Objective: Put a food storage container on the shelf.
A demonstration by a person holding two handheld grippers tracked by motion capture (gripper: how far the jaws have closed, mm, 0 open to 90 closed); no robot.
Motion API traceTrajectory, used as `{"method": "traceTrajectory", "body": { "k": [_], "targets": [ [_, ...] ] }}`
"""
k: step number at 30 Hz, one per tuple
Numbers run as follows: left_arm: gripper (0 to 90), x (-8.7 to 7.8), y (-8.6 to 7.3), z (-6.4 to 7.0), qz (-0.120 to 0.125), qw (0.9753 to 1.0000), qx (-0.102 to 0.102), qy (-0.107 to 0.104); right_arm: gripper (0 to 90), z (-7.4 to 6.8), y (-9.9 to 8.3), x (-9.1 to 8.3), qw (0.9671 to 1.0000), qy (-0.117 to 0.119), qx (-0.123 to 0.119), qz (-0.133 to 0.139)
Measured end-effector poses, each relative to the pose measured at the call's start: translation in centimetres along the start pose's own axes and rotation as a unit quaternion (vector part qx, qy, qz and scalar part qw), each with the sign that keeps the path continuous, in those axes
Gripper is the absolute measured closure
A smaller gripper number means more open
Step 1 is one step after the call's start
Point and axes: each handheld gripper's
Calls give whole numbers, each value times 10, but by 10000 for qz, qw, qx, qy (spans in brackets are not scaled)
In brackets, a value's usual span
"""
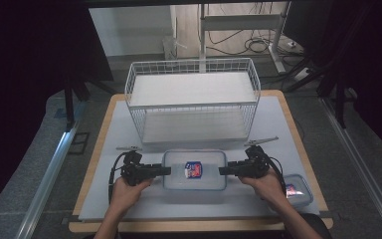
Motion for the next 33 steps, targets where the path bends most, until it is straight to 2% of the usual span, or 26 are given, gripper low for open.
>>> {"method": "traceTrajectory", "body": {
  "k": [3,4,6,11,15,16,21,22,23,29,30,33],
  "targets": [
    [471,-1,-1,5,10,9999,47,92,501,-4,0,0,9999,-100,-20,95],
    [474,-2,-1,7,25,9999,93,129,543,-6,1,-3,9996,-149,-42,254],
    [476,-2,-2,9,38,9998,124,157,580,-7,3,-7,9991,-177,-81,386],
    [477,-2,-2,8,66,9998,78,142,581,-6,3,-7,9992,-132,-18,383],
    [477,-2,-3,7,97,9998,74,130,551,-4,2,-5,9995,-78,14,290],
    [478,-2,-4,6,108,9999,35,119,520,-4,0,-3,9998,-76,34,203],
    [490,-3,-6,3,83,10000,-20,13,479,-2,-3,1,9999,-27,84,142],
    [491,-3,-6,3,70,10000,-16,-1,433,-1,-2,3,9999,-13,95,55],
    [491,-3,-6,3,70,10000,-16,-1,433,-1,-2,3,9999,-13,95,55],
    [491,-2,-6,2,76,10000,-1,-31,396,9,-2,5,9987,260,439,-67],
    [491,-2,-6,2,90,10000,2,-30,379,13,-2,6,9976,383,569,-122],
    [491,-2,-6,2,103,9999,-14,-39,375,16,-2,7,9964,493,673,-141]
  ]
}}
Point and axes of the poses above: each handheld gripper's, and its own axes: x roughly forward along the jaws, y roughly out of its top, z roughly to its right, and after that the axes turned 2 degrees about y, right-handed
